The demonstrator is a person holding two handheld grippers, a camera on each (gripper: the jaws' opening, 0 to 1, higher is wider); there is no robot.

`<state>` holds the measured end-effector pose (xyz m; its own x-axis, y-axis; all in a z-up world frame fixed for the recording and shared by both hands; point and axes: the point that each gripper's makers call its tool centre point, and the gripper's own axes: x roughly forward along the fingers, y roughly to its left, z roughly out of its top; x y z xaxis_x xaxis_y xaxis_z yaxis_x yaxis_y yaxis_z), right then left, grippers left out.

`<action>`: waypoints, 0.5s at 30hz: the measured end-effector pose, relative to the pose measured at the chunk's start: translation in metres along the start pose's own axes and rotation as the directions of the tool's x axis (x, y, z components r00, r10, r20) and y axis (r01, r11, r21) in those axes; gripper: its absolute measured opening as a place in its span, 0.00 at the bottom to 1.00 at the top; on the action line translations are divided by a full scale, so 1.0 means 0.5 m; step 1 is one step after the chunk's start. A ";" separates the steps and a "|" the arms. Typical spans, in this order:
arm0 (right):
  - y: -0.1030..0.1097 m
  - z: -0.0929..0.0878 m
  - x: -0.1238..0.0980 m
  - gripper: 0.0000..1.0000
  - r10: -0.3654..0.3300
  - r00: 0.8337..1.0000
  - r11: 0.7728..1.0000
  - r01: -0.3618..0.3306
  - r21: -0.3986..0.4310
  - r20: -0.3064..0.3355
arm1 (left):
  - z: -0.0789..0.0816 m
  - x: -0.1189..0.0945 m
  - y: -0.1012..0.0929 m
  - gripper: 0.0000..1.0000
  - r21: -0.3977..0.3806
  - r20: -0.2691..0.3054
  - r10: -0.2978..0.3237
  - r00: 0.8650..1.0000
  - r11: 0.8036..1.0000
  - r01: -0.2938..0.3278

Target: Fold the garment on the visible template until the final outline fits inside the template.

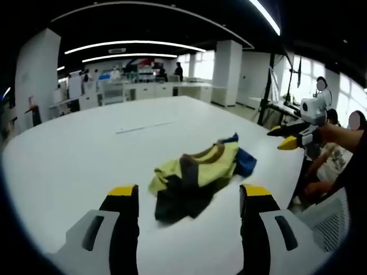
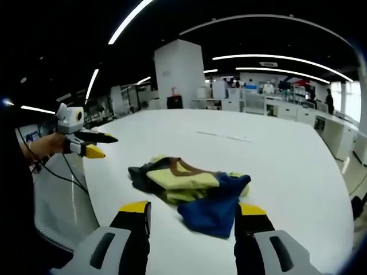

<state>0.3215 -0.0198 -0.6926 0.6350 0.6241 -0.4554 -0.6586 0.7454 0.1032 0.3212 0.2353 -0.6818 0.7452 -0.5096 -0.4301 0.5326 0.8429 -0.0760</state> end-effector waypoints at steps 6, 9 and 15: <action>-0.017 0.006 0.012 0.47 -0.007 1.000 1.000 0.007 -0.008 -0.007 | -0.002 0.017 0.001 0.62 -0.005 -0.013 -0.023 1.000 1.000 0.023; -0.027 0.010 0.019 0.44 -0.009 1.000 1.000 0.009 -0.015 -0.012 | -0.001 0.026 0.000 0.59 -0.006 -0.018 -0.037 0.999 0.999 0.036; -0.042 0.027 0.038 0.42 0.003 1.000 0.999 -0.004 -0.054 -0.023 | -0.001 0.040 -0.006 0.55 0.003 -0.035 -0.057 0.998 0.998 0.057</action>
<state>0.3527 -0.0202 -0.6915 0.6235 0.6207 -0.4754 -0.6822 0.7289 0.0570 0.3343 0.2229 -0.6904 0.6992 -0.5505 -0.4562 0.5755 0.8119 -0.0977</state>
